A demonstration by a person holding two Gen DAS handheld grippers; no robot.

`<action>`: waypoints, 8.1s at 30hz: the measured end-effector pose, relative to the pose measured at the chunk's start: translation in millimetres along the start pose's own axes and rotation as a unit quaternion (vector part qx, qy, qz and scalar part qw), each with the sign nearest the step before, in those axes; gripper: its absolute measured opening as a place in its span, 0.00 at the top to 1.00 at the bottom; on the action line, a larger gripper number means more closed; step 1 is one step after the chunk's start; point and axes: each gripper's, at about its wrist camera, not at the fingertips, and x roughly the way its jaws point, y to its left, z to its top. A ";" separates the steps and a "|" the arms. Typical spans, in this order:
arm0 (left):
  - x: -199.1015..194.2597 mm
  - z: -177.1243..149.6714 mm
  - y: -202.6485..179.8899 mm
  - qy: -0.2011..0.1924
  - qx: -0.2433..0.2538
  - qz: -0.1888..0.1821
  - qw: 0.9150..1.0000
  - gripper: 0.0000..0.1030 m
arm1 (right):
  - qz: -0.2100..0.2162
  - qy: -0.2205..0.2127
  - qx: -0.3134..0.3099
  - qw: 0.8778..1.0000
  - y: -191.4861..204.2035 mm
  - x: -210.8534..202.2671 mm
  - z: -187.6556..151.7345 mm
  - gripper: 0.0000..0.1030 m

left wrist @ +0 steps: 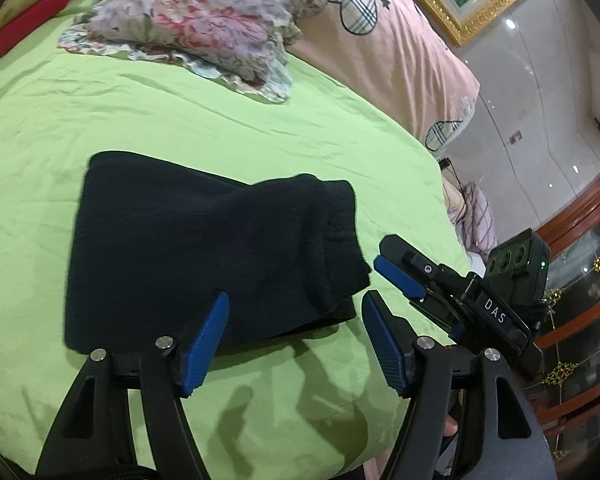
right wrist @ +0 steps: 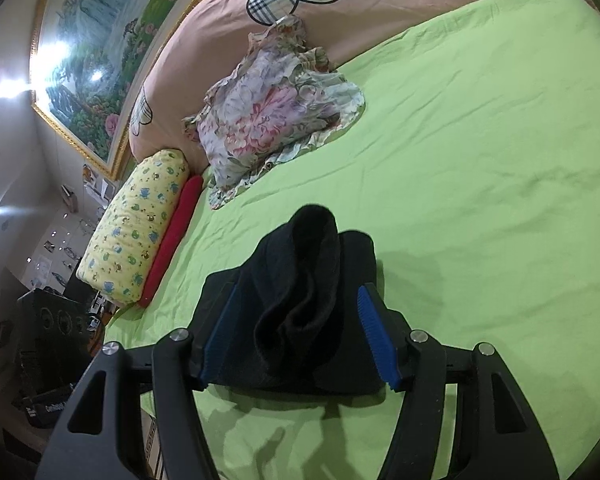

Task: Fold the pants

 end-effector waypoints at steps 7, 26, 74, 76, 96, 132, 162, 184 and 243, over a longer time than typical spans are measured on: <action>-19.7 -0.3 26.2 -0.016 -0.023 0.013 1.000 0.30 | -0.019 -0.003 0.005 1.000 8.2 -0.3 -7.7 0.39; -35.1 8.4 96.9 -0.028 -0.086 0.062 0.994 0.27 | -0.073 -0.003 0.027 0.997 12.0 30.8 -14.0 0.28; 39.7 22.6 115.4 0.004 -0.078 0.086 0.993 0.49 | -0.011 0.004 0.017 1.000 -28.2 46.9 -34.1 0.50; 36.8 23.3 115.2 0.004 -0.077 0.084 0.993 0.52 | -0.009 0.003 0.015 1.000 -25.1 44.7 -35.0 0.53; -49.0 30.2 105.5 -0.055 -0.068 0.094 0.992 0.62 | 0.046 -0.008 -0.019 0.999 34.0 32.0 -34.5 0.57; 4.0 142.0 183.2 -0.073 -0.074 0.174 0.979 0.61 | 0.033 0.024 -0.026 0.999 55.7 167.1 46.3 0.57; -13.4 88.9 184.6 -0.086 -0.057 0.221 0.970 0.23 | -0.042 0.003 -0.064 0.997 26.6 146.4 32.2 0.31; 8.2 28.4 153.5 -0.062 0.043 0.297 0.952 0.17 | -0.038 0.012 -0.246 0.968 76.1 125.1 -31.9 0.23; 37.2 20.6 156.4 -0.078 0.068 0.310 0.945 0.06 | -0.120 0.025 -0.277 0.953 80.7 145.1 -49.6 0.15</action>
